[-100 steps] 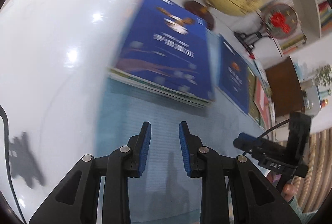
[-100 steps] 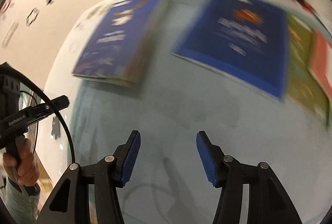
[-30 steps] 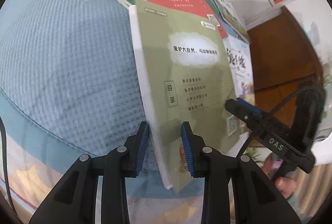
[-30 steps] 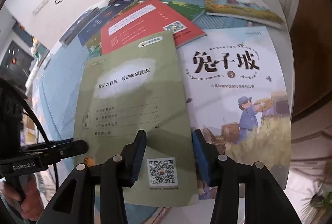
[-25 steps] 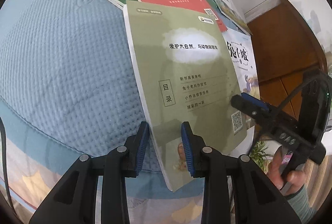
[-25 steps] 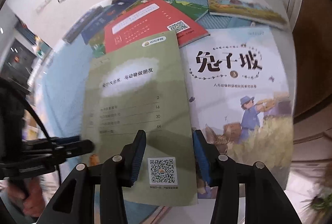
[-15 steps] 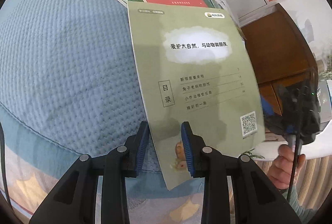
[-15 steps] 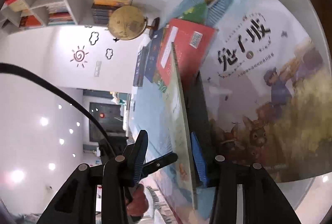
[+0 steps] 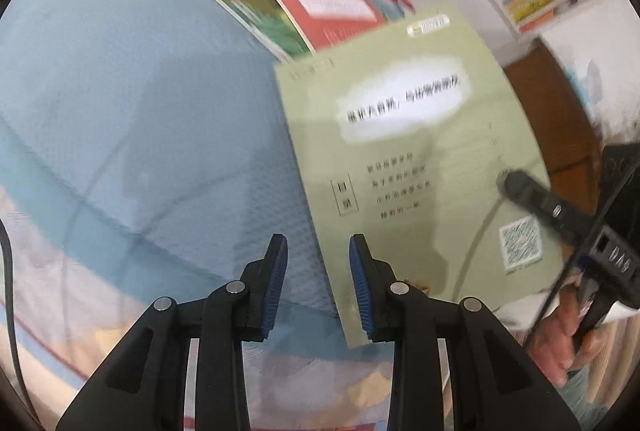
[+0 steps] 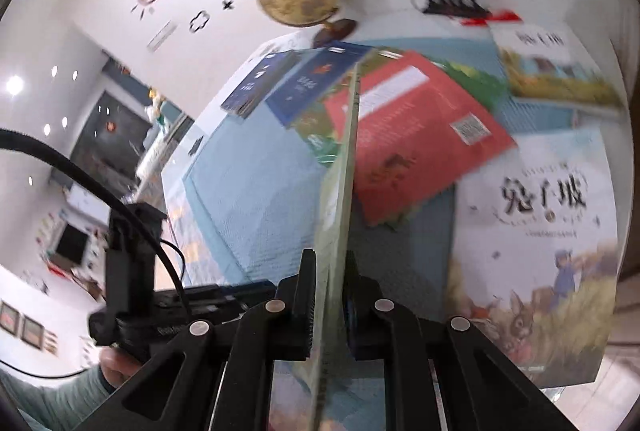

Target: Organize books

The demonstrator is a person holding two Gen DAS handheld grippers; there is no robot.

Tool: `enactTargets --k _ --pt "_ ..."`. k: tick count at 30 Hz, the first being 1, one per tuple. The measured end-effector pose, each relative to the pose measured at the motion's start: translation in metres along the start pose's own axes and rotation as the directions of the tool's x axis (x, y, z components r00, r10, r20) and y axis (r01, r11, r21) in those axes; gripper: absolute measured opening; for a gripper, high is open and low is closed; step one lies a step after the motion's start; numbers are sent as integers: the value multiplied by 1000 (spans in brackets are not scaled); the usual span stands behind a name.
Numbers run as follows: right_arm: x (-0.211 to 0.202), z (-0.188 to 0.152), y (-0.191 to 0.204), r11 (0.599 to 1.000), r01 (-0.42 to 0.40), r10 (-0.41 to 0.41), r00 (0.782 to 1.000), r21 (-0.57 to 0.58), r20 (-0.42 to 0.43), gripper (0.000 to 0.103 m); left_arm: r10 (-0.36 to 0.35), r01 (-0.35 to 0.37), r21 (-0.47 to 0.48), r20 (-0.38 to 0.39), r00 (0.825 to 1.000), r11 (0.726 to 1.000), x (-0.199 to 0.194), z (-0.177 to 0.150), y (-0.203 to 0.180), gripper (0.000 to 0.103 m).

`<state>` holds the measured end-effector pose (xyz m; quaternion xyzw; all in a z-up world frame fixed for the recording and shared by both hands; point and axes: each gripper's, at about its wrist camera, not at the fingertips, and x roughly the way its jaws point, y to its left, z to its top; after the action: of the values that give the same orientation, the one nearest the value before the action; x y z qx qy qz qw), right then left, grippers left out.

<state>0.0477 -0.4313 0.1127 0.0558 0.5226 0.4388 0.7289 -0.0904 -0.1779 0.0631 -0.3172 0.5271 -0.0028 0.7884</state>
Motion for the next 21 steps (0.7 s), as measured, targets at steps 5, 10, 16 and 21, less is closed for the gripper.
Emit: enactTargets --k 5,10,16,21 --pt "10 1 43 1000 9 -10 1000 -30 -6 13 -69 76 -89 77 995 993 -47 6 43 28" --pt "54 -4 100 999 -29 26 996 -37 -89 26 -48 74 -160 157 986 984 -95 10 98 28" --pt "106 -17 145 996 -86 82 984 -21 -157 50 17 24 -266 150 989 964 -119 1 181 28" --pt "116 -31 142 1000 -15 16 987 4 -162 50 -25 46 -272 81 996 961 -105 -18 209 28"
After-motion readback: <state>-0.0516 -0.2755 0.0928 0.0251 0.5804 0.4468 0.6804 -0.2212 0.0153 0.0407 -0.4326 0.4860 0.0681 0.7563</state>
